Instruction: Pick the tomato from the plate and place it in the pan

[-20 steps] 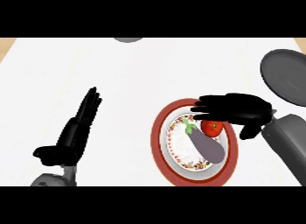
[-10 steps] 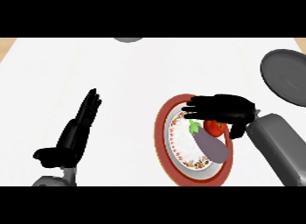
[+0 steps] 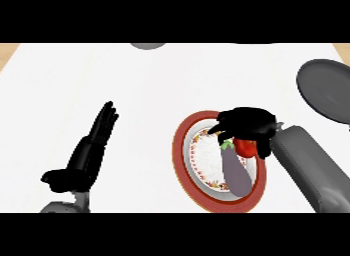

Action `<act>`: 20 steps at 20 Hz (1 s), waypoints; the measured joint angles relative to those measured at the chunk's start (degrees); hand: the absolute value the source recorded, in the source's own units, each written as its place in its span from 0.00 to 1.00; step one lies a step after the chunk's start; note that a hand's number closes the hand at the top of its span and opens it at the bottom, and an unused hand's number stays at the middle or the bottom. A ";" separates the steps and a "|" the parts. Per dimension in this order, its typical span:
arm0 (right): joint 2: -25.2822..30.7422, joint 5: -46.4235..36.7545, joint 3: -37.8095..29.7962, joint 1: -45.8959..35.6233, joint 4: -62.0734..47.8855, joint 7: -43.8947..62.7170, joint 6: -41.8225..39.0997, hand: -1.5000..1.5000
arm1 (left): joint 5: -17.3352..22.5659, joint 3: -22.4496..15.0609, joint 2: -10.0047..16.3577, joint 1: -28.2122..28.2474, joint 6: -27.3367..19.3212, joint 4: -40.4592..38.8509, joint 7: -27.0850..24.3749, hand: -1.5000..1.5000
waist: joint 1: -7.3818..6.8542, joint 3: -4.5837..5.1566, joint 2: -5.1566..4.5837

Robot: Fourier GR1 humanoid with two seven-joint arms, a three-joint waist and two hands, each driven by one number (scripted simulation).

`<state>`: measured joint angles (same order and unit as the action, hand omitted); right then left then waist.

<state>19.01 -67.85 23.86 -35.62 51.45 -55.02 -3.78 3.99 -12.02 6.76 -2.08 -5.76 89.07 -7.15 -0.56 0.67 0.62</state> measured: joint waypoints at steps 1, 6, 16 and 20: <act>0.13 -0.60 -0.10 -0.01 -0.17 -0.59 1.13 1.00 | 0.04 0.01 0.15 0.21 0.04 1.26 0.99 0.50 | -0.04 0.05 0.09; -0.98 -2.61 -1.24 -0.91 -2.43 -1.93 4.65 1.00 | -0.41 0.63 -0.39 -0.32 0.58 -0.47 -0.32 0.50 | 0.01 0.23 0.21; -3.03 3.16 -12.89 -0.67 -5.57 8.54 5.02 1.00 | -0.39 1.55 -0.51 -0.04 0.81 -0.69 -0.32 0.50 | 1.41 -0.01 -0.16; -3.40 6.98 -23.00 0.34 -8.77 26.64 4.37 1.00 | -0.22 2.41 -0.26 0.61 0.27 -0.54 -0.22 0.50 | 3.50 -0.10 0.05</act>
<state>15.61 -60.87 0.86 -35.28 42.67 -28.38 0.59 3.78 -9.61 6.50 -1.46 -5.49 88.53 -7.37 2.94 0.57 0.66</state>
